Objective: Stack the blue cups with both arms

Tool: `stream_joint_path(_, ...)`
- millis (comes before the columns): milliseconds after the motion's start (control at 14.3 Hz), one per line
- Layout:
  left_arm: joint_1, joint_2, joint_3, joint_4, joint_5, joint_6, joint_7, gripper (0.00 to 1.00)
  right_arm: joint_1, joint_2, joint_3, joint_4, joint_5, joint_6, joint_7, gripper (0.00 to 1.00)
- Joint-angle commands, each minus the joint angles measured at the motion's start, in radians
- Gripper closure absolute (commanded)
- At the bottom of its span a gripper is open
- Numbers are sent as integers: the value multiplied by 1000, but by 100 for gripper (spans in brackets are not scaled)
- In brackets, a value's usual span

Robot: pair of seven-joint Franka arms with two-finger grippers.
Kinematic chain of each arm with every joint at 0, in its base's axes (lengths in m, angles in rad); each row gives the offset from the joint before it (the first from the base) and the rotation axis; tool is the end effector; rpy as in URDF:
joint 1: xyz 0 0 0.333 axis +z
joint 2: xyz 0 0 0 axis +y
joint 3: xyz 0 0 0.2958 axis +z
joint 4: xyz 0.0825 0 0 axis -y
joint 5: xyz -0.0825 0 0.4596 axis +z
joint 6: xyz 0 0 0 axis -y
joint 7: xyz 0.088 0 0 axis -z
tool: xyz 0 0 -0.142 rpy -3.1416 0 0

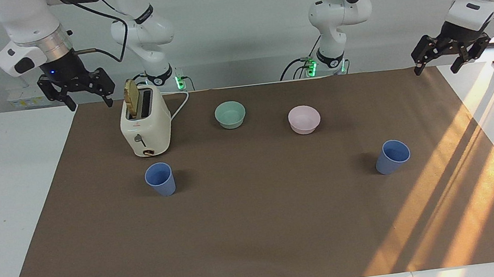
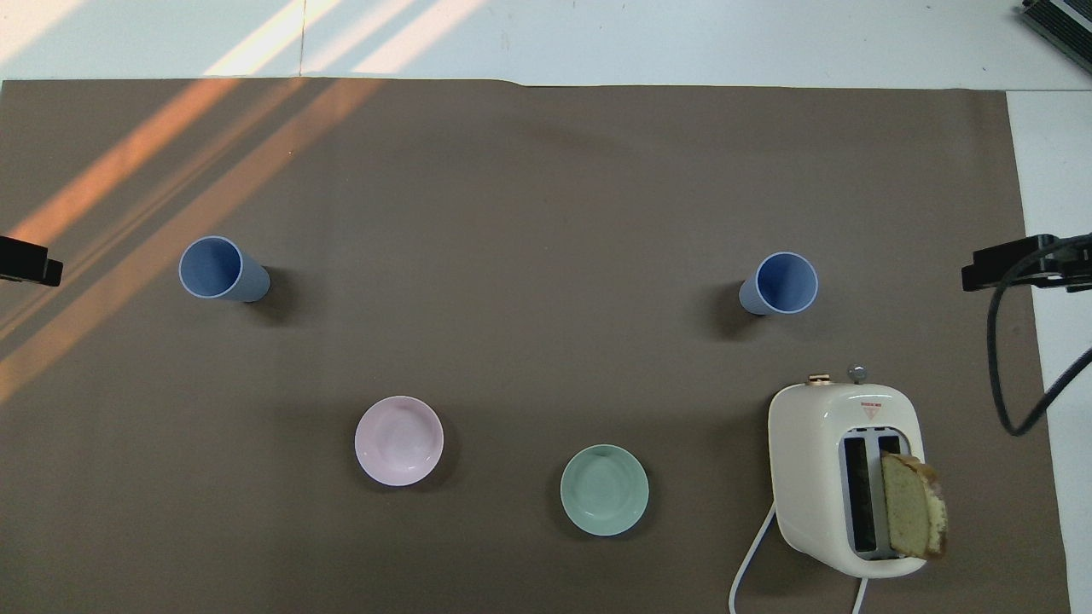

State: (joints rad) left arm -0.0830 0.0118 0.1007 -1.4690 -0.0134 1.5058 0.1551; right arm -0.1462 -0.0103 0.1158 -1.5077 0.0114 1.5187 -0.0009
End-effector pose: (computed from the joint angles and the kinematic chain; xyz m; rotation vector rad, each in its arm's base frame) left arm 0.6278 0.0088 0.6116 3.1239 -0.2166 0.0407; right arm 0.6226 -0.0169 0.6055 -3.1312 0.0451 -0.0335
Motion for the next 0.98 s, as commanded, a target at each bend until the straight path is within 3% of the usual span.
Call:
stream_joint_path(0,8,-26,-7,-30,-13,5,-2,0,-1,-7,4,-11,-21,8,19,0)
stream_joint_path(909,16,-24,-9,-24,-11,-3,-2,0,-1,-7,4,-11,-21,6,19,0)
